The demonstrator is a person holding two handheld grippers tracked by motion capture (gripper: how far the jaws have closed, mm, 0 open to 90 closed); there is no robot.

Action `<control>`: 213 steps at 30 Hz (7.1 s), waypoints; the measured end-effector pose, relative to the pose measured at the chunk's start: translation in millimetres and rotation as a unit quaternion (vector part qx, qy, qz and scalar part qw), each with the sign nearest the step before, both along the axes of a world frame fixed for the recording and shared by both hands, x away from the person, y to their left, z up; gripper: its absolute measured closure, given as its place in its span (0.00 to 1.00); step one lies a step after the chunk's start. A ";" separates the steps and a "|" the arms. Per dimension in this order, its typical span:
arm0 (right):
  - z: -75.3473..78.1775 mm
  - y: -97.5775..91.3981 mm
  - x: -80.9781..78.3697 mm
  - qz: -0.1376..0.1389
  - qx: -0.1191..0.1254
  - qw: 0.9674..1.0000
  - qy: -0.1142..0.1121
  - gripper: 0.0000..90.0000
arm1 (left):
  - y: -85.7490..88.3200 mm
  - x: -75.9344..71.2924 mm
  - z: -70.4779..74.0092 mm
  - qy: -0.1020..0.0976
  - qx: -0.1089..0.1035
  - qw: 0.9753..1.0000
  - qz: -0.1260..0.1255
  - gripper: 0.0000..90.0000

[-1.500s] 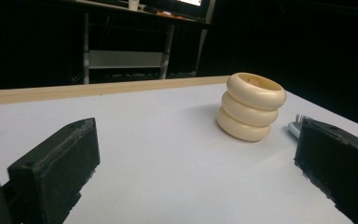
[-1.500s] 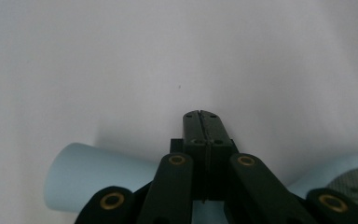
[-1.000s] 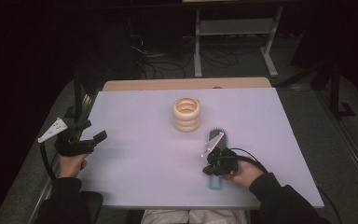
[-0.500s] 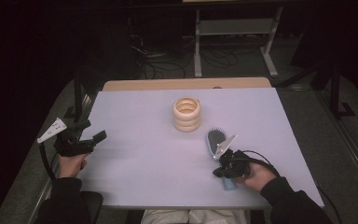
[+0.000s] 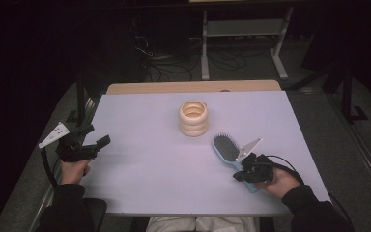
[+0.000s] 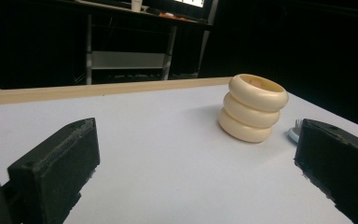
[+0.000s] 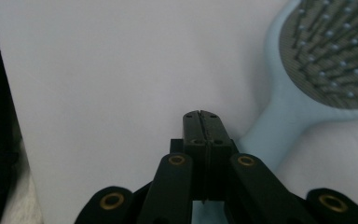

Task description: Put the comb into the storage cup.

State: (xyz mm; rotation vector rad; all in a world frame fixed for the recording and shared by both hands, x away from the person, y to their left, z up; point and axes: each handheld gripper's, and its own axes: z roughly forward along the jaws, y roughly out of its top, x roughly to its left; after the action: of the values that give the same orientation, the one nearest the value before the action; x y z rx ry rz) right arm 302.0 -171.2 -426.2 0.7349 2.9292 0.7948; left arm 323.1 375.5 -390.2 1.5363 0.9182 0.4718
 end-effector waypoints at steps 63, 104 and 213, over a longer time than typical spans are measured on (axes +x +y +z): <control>49.1 -90.9 25.0 -0.121 0.027 0.990 -0.069 0.73 | -1.1 0.0 -0.6 0.001 0.005 1.000 0.002 0.00; 38.1 -61.3 72.5 -0.063 -0.014 0.997 -0.041 0.00 | -1.4 1.2 -0.6 -0.001 0.006 1.000 0.000 0.00; 33.0 -39.4 67.7 -0.006 -0.019 0.998 -0.062 0.76 | -1.3 -0.8 -0.3 -0.002 0.007 1.000 0.002 0.00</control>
State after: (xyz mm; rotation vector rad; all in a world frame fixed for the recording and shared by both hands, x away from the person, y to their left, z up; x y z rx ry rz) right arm 369.7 -210.6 -393.2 0.6732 2.8182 0.7522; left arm 322.3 374.2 -390.6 1.5456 0.9169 0.4837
